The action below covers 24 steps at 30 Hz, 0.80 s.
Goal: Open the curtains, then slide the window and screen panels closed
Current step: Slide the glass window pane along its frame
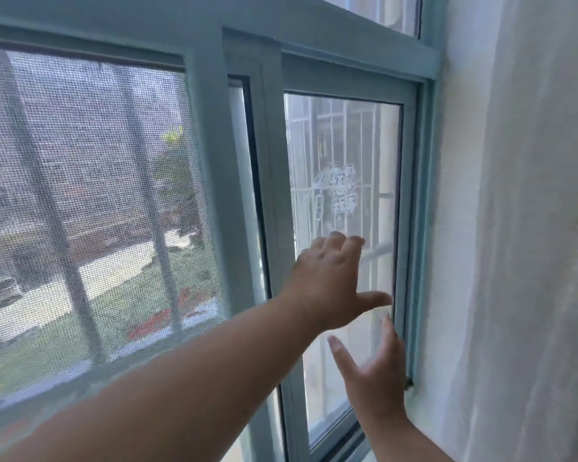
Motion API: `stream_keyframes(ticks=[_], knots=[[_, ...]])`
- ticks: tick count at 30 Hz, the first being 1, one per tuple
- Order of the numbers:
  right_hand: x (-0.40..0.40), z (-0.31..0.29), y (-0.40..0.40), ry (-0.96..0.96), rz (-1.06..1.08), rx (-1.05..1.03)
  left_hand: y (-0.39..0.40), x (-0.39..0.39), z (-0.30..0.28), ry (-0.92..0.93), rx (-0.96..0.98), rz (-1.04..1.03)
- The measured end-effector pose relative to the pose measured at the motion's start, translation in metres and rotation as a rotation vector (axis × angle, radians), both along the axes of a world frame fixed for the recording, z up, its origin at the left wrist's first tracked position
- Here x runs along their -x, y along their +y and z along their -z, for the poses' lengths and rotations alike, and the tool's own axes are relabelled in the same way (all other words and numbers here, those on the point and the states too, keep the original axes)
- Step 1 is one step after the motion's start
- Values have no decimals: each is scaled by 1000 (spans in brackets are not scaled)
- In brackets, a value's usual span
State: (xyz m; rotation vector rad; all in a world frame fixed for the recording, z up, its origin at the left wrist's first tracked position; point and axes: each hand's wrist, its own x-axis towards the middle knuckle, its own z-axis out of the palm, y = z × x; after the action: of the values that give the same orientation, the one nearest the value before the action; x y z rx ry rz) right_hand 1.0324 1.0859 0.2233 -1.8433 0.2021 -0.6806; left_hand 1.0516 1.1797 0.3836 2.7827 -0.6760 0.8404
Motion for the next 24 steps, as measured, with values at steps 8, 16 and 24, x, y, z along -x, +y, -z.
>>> stream_keyframes(ticks=[8, 16, 24], knots=[[4, 16, 29, 23, -135, -30, 29, 8, -19, -112, -484, -93], [-5, 31, 36, 85, -302, -24, 41, 4, -59, -22, -927, -152], [-23, 44, 47, 117, -400, -84, 40, 1, -66, 74, -1234, -271]])
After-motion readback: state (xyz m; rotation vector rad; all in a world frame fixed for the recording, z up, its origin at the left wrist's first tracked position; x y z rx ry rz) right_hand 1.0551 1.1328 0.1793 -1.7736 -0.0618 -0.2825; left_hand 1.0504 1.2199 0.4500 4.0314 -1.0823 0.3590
